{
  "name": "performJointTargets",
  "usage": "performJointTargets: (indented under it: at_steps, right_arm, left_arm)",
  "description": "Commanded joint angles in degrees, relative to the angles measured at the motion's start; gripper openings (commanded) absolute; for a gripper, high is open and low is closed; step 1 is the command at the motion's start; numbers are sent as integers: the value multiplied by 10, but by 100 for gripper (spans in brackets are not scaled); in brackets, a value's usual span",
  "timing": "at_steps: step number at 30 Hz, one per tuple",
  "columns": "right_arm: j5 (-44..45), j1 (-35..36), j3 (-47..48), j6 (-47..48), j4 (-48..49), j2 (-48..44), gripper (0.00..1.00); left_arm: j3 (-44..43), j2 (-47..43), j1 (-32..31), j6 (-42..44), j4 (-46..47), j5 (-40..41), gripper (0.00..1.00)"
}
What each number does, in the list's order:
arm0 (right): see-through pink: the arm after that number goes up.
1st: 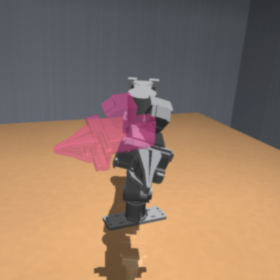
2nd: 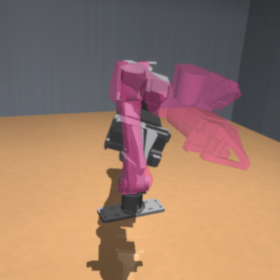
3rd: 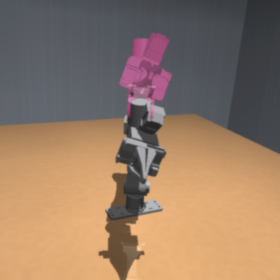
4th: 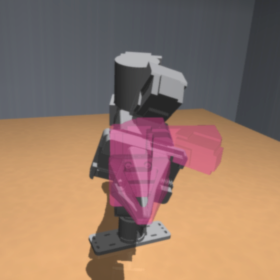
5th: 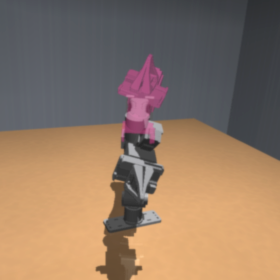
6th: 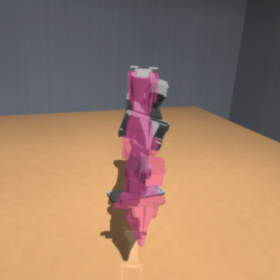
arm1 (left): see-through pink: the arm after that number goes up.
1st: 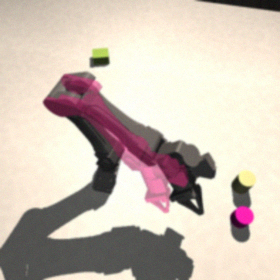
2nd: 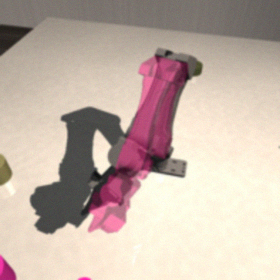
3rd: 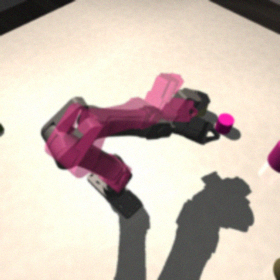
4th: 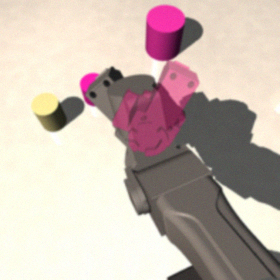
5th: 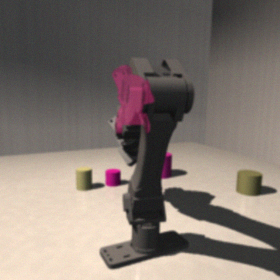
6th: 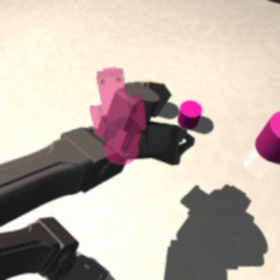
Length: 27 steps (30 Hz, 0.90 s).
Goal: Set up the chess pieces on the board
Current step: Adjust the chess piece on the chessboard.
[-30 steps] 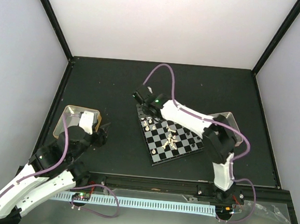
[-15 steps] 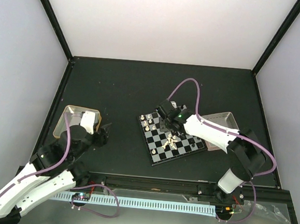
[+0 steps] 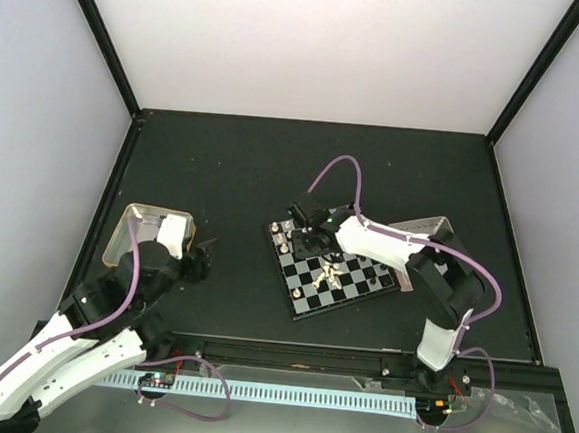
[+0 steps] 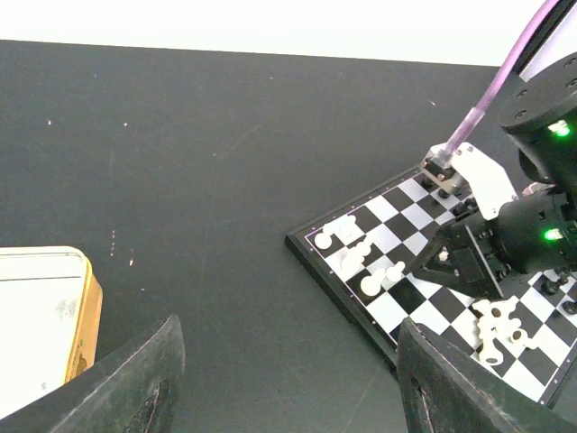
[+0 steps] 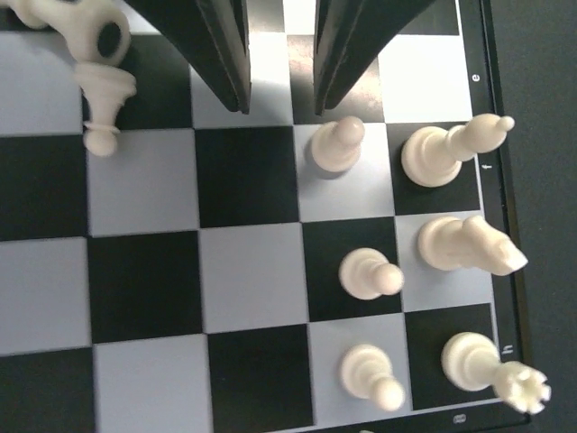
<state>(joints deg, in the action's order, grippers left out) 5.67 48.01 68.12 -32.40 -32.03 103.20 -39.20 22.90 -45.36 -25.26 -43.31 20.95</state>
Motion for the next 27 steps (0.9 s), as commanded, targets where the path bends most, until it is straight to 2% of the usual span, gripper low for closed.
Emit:
performJointTargets:
  at_steps: [1,8,18,21,27]
  right_arm:
    - [-28,7,28,13,9,22,21]
    - [-26,9,47,17,4,54,13]
    - [-14,9,34,15,-4,32,11]
    - [2,9,15,11,-1,-3,14]
    - [73,-2,-18,-20,-15,-60,27]
  left_arm:
    - [-2,4,3,2,-2,-1,66]
    - [-2,3,3,2,-3,0,66]
    - [-2,3,3,2,-3,0,66]
    - [-3,3,3,2,-3,1,66]
    - [-2,4,3,2,-3,-1,66]
